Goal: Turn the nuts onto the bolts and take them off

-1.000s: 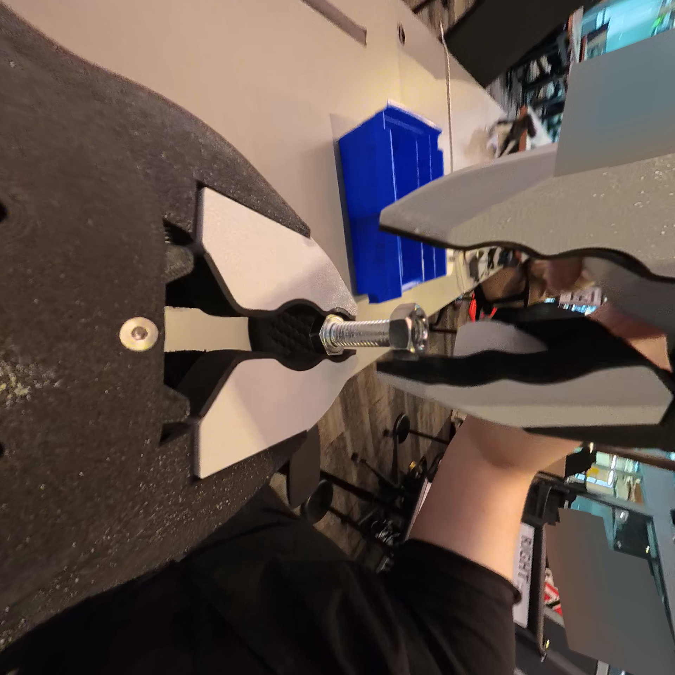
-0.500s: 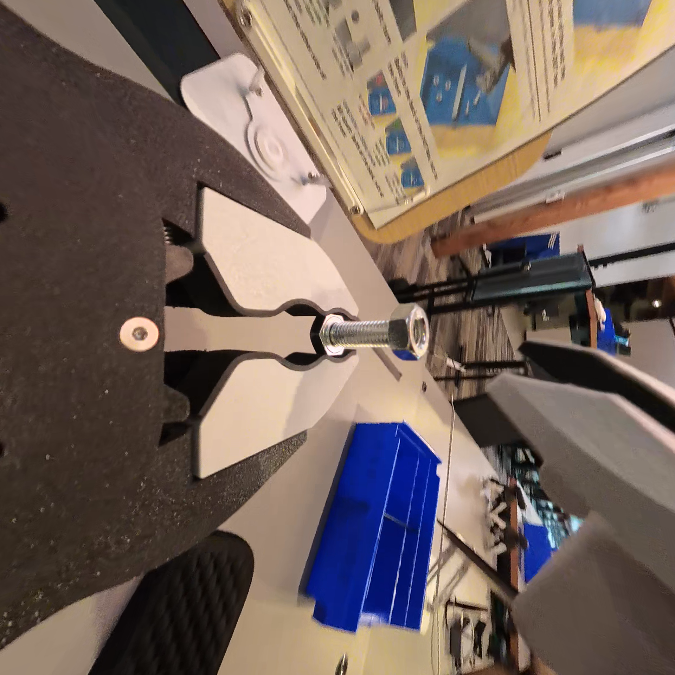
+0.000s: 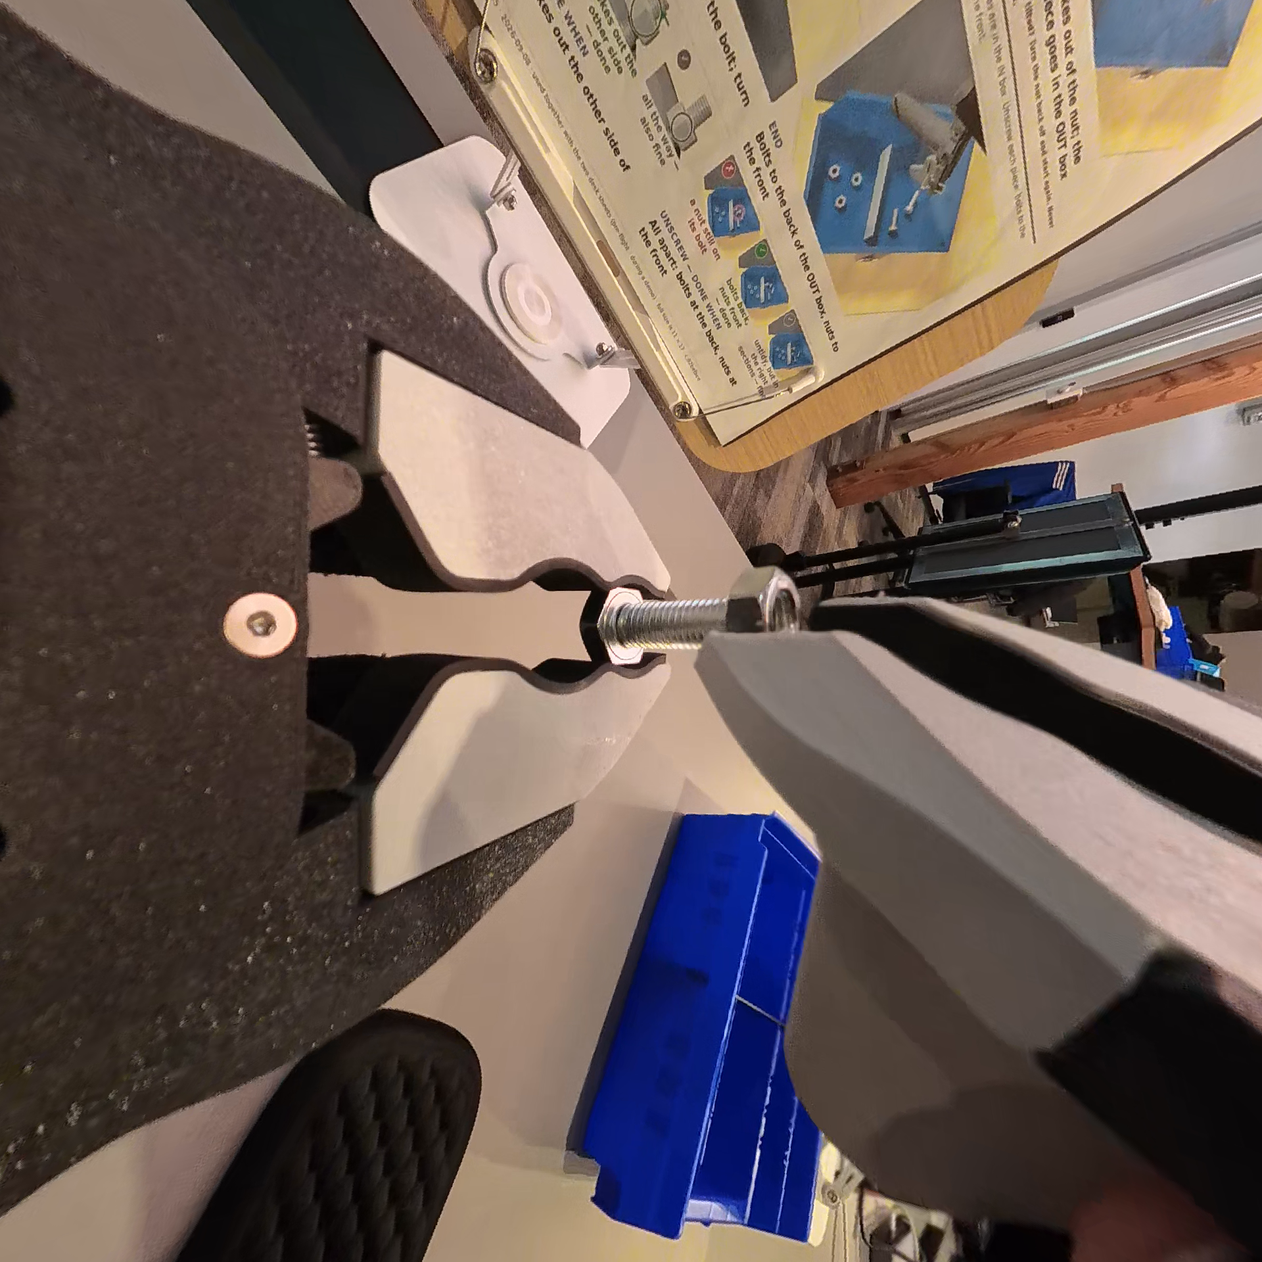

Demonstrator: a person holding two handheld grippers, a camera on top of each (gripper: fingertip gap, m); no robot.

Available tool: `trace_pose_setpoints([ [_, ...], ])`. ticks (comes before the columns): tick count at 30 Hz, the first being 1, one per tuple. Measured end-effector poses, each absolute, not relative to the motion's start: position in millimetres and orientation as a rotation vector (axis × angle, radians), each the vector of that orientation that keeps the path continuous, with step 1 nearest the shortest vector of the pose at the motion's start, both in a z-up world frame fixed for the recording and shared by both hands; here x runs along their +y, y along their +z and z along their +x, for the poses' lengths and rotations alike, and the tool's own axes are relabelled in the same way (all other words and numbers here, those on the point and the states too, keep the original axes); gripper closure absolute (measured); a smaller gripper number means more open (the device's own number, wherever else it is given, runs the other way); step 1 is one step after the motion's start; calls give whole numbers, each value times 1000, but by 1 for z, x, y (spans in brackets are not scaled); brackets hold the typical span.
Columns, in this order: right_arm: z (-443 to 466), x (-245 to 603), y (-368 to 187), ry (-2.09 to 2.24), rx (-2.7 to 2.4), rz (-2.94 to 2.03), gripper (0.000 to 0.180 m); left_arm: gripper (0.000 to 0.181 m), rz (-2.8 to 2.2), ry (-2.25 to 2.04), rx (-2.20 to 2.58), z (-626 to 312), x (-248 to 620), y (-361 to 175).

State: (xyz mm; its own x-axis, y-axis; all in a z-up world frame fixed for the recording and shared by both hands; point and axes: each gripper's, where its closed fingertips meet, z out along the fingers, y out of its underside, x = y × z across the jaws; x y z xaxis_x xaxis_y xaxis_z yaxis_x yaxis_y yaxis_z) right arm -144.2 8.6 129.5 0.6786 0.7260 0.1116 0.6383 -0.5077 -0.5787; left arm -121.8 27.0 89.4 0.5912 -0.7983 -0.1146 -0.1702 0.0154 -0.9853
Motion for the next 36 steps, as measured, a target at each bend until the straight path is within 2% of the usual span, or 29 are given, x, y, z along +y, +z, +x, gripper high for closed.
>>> trace_pose_setpoints([
  [2, -143, 8, 126, 194, -1053, -2306, 149, 167, -1506, -599, 858, -121, 26, 90],
  [4, -144, 6, 124, 212, -1071, -2311, 162, 166, -1508, -600, 860, -122, 26, 90],
  [10, -143, 2, 124, 178, -1194, -2254, 162, 167, -1498, -657, 916, -118, 19, 90],
  [14, -142, -11, 125, 144, -1456, -2110, 162, 166, -1459, -880, 1058, -110, -5, 91],
  [23, -140, -70, 125, 355, -1927, -1734, 162, 166, -1283, -1244, 1493, -109, -83, 87],
  [36, -145, -101, 127, 488, -2047, -1567, 162, 166, -1109, -1588, 1669, -120, -128, 93],
])
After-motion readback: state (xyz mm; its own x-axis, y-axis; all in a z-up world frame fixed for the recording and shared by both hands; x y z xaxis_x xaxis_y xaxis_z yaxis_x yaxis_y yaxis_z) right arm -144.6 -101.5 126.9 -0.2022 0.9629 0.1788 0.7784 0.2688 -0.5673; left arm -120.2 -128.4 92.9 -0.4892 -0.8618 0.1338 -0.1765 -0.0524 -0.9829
